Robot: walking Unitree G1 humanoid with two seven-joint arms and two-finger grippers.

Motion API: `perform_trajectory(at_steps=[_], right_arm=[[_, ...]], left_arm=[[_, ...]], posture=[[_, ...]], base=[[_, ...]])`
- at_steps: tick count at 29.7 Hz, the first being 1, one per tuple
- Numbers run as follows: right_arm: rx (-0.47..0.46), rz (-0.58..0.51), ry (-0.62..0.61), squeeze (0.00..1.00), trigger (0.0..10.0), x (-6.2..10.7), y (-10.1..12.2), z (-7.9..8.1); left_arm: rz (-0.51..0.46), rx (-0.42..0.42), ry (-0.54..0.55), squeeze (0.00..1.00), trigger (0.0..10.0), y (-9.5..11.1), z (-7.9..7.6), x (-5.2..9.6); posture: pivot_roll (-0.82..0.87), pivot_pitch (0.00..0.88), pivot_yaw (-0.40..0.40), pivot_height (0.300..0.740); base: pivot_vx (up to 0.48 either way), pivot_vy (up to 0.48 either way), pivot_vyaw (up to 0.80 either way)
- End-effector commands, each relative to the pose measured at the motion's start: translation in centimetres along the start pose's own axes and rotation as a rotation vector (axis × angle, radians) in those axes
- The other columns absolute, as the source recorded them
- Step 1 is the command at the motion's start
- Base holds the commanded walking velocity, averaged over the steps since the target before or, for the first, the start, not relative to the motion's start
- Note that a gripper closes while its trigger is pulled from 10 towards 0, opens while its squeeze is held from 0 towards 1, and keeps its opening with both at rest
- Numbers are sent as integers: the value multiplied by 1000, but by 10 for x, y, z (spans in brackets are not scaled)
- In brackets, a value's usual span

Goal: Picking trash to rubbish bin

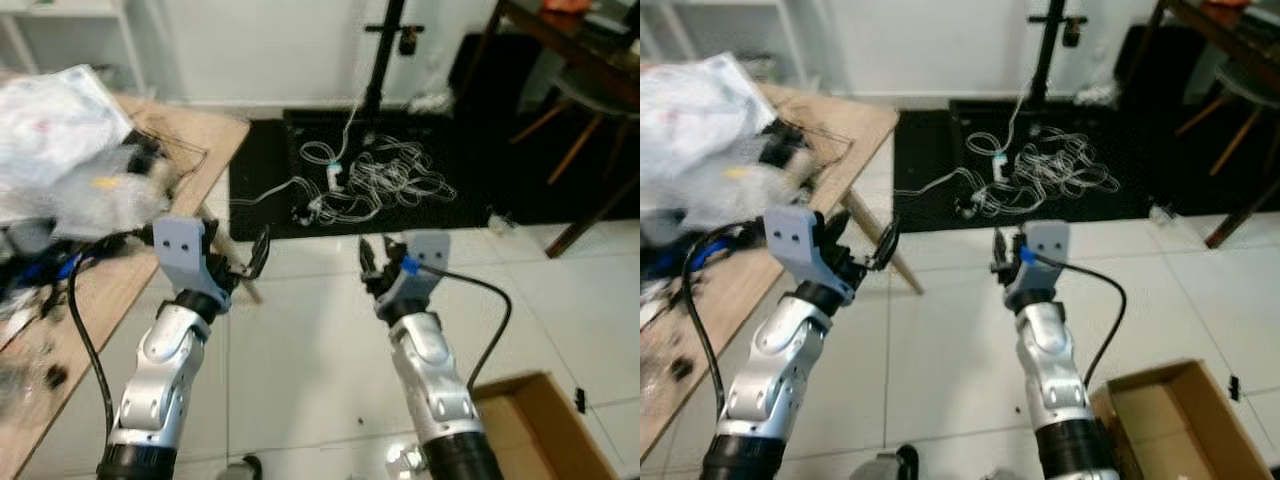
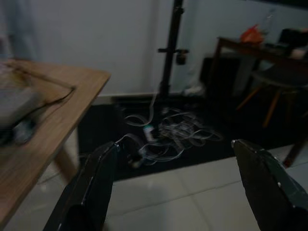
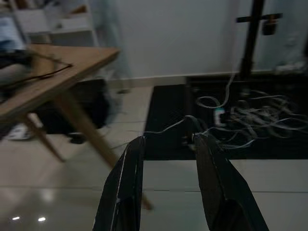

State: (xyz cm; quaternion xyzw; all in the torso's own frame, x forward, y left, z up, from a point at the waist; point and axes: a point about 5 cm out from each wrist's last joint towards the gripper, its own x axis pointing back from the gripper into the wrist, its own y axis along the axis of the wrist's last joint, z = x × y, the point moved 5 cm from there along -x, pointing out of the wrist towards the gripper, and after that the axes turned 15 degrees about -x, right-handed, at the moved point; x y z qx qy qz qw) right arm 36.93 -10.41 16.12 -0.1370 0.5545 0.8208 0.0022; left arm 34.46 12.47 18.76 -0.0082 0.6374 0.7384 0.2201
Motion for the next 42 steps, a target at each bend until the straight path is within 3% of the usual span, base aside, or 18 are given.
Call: perform_trajectory(at_steps=[1,9,20,25,42], right_arm=[[9,12,-29,0,10000,5,-3,-10],[8,15,-31,0,10000,6,-4,-11],[6,19,-33,0,10000,6,-5,-11],[6,19,-37,0,10000,7,-5,-12],[39,29,-27,0,10000,7,-6,-11]], left_arm=[[1,9,-16,0,10000,0,-5,0],[7,7,-18,0,10000,-1,-5,0],[40,-71,-45,0,10000,-6,-11,0],[48,-45,-45,0,10000,-7,-12,0],[82,-58,-19,0,10000,-12,-7,-1]], posture=[[40,156,-36,740],[40,156,-36,740],[43,159,-35,740],[43,159,-35,740],[42,160,-33,740]], base=[[-375,0,0],[-356,0,0],[0,-131,0],[0,-480,0],[0,0,0]])
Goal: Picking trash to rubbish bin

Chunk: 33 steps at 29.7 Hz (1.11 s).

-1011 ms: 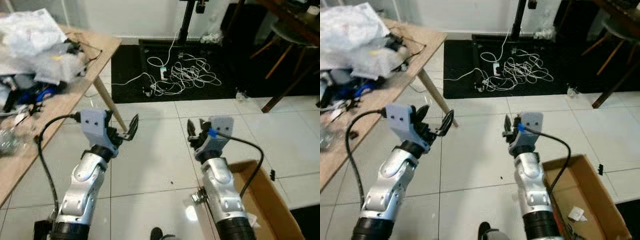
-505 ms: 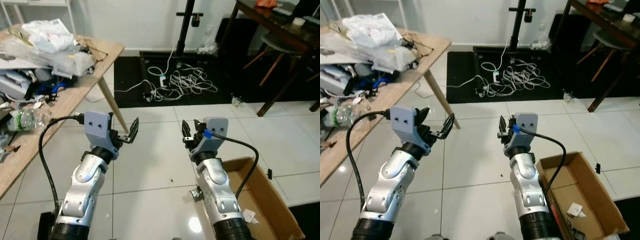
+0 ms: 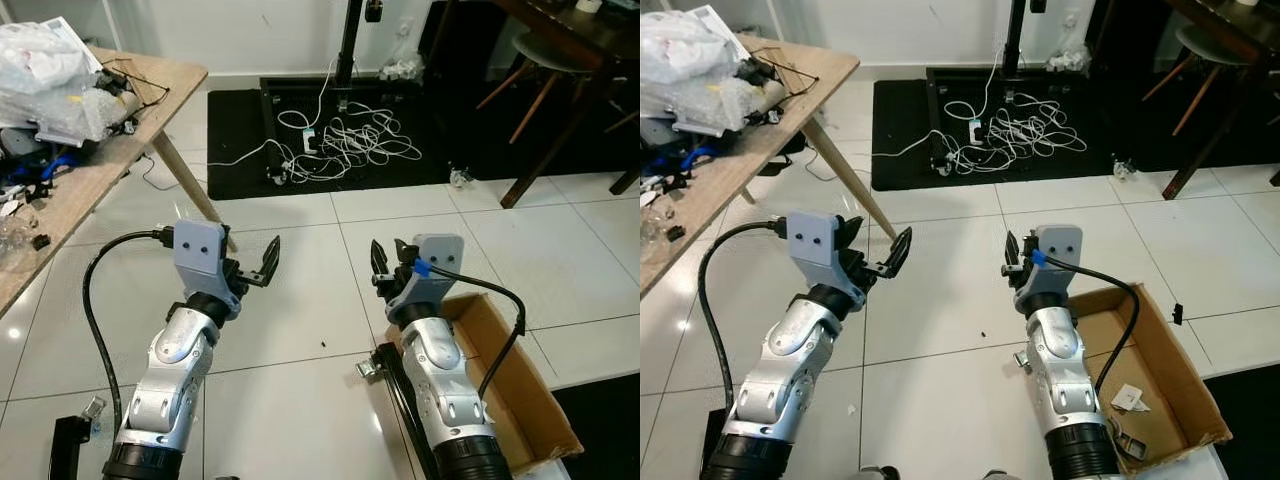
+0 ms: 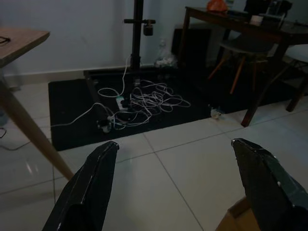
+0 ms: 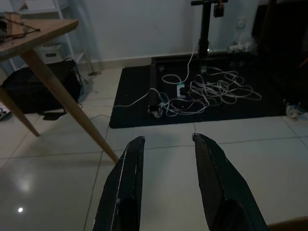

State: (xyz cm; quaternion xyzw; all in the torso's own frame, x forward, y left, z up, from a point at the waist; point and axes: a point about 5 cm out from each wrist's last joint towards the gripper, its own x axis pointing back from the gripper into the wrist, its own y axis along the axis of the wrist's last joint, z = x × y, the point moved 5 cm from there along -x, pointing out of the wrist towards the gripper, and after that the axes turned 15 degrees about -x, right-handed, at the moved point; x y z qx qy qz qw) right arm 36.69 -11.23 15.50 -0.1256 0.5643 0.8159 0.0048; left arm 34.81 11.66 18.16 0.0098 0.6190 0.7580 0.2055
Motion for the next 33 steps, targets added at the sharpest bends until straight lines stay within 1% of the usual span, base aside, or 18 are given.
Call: perform_trajectory(at_steps=[1,3,7,8,9,10,11,13,14,16,18,21,22,27,29,30,32,33], right_arm=[[33,23,-1,0,10000,2,-5,-1],[40,35,0,0,10000,2,-7,-1],[71,41,9,0,10000,2,-8,0],[74,41,9,0,10000,2,-8,0],[81,42,13,0,10000,2,-8,1],[83,43,14,0,10000,2,-8,1],[84,43,15,0,10000,2,-8,1],[86,45,16,0,10000,3,-9,2],[87,47,17,0,10000,3,-9,2],[89,50,19,0,10000,4,-10,2],[89,54,26,0,10000,3,-11,4],[78,58,34,0,10000,2,-11,6],[69,59,44,0,10000,1,-11,8],[46,78,40,0,10000,2,-14,8],[32,86,31,0,10000,3,-16,7],[13,95,19,0,10000,3,-17,5],[16,101,21,0,10000,4,-18,5],[19,113,21,0,10000,4,-20,5]], left_arm=[[31,-15,-1,0,10000,-7,1,3],[35,-26,11,0,10000,-7,3,2],[40,-19,35,0,10000,-9,6,2],[39,-13,49,0,10000,-9,8,2],[46,5,93,0,10000,-10,15,3],[50,8,108,0,10000,-10,17,4],[52,9,115,0,10000,-11,18,4],[79,47,117,0,10000,-16,18,5],[94,38,126,0,10000,-18,19,5],[106,31,136,0,10000,-20,19,5],[140,61,127,0,10000,-23,14,3],[162,70,122,0,10000,-25,11,2],[173,85,111,0,10000,-25,7,1],[139,42,136,0,10000,-20,9,2],[155,39,137,0,10000,-23,8,3],[182,25,136,0,10000,-28,6,4],[201,23,143,0,10000,-31,5,5],[201,47,141,0,10000,-29,3,5]], posture=[[42,160,-33,740],[41,159,-32,740],[41,159,-32,740],[41,159,-32,740],[41,159,-32,740],[41,158,-30,740],[41,158,-30,740],[41,155,-31,740],[44,151,-31,740],[47,144,-32,740],[47,139,-32,740],[47,139,-32,740],[49,137,-32,740],[47,127,-28,740],[43,132,-29,740],[43,132,-29,740],[41,126,-27,740],[32,122,-20,740]], base=[[0,0,0],[0,0,0],[0,0,800],[0,0,800],[0,0,800],[0,0,800],[0,0,800],[0,0,800],[0,0,800],[0,0,800],[0,0,800],[0,0,800],[0,0,800],[0,0,800],[0,0,800],[0,0,800],[0,0,800],[0,0,800]])
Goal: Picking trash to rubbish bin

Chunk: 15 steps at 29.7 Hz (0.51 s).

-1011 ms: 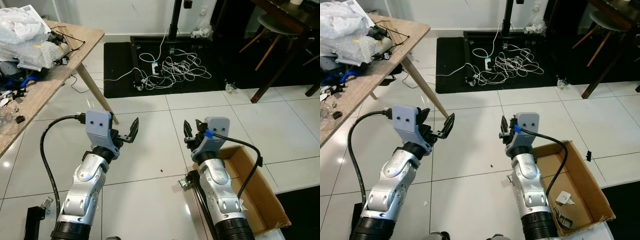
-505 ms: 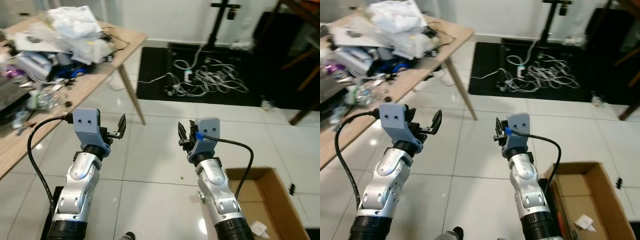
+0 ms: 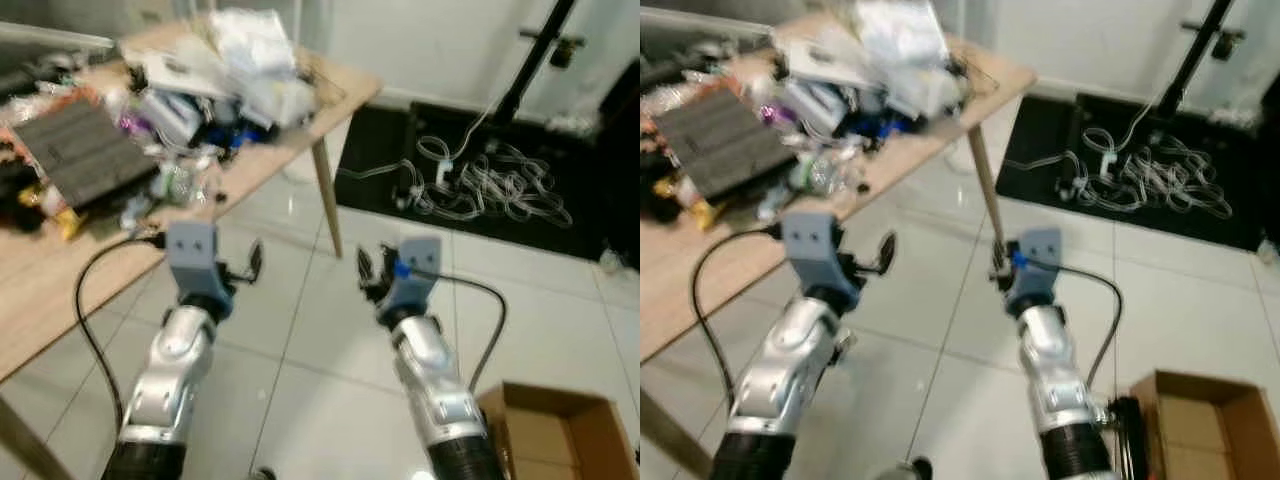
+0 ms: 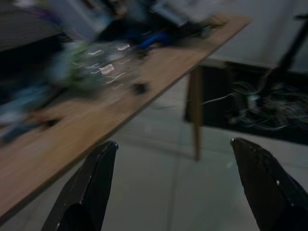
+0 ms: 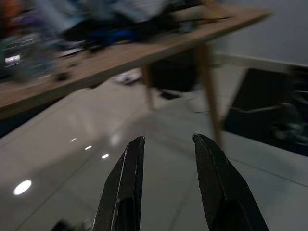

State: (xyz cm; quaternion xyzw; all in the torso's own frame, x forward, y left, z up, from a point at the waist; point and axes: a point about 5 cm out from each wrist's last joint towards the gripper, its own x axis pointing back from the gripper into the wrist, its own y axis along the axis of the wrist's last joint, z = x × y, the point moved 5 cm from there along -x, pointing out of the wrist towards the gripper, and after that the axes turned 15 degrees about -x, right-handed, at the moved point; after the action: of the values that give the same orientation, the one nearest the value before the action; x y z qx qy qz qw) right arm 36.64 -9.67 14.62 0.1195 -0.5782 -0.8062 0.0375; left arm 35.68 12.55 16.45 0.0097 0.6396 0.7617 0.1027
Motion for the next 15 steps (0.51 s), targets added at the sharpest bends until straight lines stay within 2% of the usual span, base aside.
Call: perform_trajectory(at_steps=[1,2,3,5,7,15], right_arm=[[-5,34,-19,0,10000,3,-7,-6],[-3,43,-19,0,10000,3,-8,-6],[2,55,-18,0,10000,4,-10,-6],[3,57,-16,0,10000,5,-11,-6],[4,61,-14,0,10000,5,-11,-6],[3,77,-8,0,10000,6,-12,-5]], left_arm=[[45,16,4,0,10000,-10,-3,5],[46,34,0,0,10000,-9,-4,6],[70,97,-38,0,10000,-10,-13,6],[60,102,-58,0,10000,-7,-17,6],[35,72,-109,0,10000,-2,-26,7],[52,36,-45,0,10000,-7,-19,5]], posture=[[32,122,-20,740],[32,122,-20,740],[27,115,-16,740],[27,115,-16,740],[24,116,-15,740],[16,115,-20,740]], base=[[0,0,800],[0,0,800],[0,0,800],[0,0,800],[0,0,800],[0,0,800]])
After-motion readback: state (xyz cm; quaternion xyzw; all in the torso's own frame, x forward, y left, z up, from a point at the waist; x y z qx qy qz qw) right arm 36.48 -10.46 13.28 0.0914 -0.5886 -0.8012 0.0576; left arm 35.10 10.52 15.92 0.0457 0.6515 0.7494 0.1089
